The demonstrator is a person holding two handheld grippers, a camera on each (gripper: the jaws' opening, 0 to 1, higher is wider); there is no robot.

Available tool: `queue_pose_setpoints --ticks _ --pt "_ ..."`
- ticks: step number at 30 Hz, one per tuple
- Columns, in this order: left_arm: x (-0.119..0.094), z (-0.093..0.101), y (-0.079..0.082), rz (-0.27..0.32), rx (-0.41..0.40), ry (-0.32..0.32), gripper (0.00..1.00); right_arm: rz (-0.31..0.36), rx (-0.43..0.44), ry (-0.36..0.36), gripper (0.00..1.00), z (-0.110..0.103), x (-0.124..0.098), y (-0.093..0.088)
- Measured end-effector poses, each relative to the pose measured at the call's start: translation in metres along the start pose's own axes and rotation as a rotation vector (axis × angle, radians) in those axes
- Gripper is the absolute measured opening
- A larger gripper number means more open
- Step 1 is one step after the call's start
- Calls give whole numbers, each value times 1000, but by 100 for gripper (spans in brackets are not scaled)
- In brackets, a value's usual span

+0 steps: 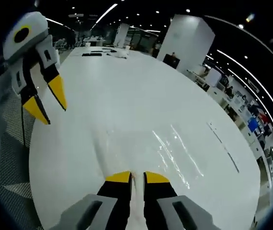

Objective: Open the resealable bag by pulling the two sides of the seal apart until the entire bag opening is separated and visibly accessible.

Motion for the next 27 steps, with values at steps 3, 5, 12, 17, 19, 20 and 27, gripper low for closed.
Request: queue_pose_setpoints --ticks 3,5,12,17,19,20,27 --pt "-1 -1 1 0 -11 4 17 -5 48 24 15 -3 1 -4" --pt "-2 -3 2 3 -14 11 18 3 58 28 19 -4 0 -4" --pt "-5 -6 -3 1 -52 20 23 77 149 32 47 -7 -10 -3" --pt "-6 -8 -7 -9 -75 24 30 110 192 23 56 -10 -21 -4" --pt "-6 -9 -9 -15 -85 30 35 127 216 14 62 -10 -27 -4" --pt "-6 -10 -9 -18 -88 35 39 137 229 9 65 -10 -29 -4" --pt "-9 -15 -12 -6 -172 53 61 245 359 -30 85 -12 -53 -3"
Point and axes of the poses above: the point that each gripper's makers call its tool centre point, and the gripper's own axes: x roughly forward along the fingers, z roughly to its right, y roughly out of its top, the point moved 6 cm from there along -x, roughly backward along the fingers
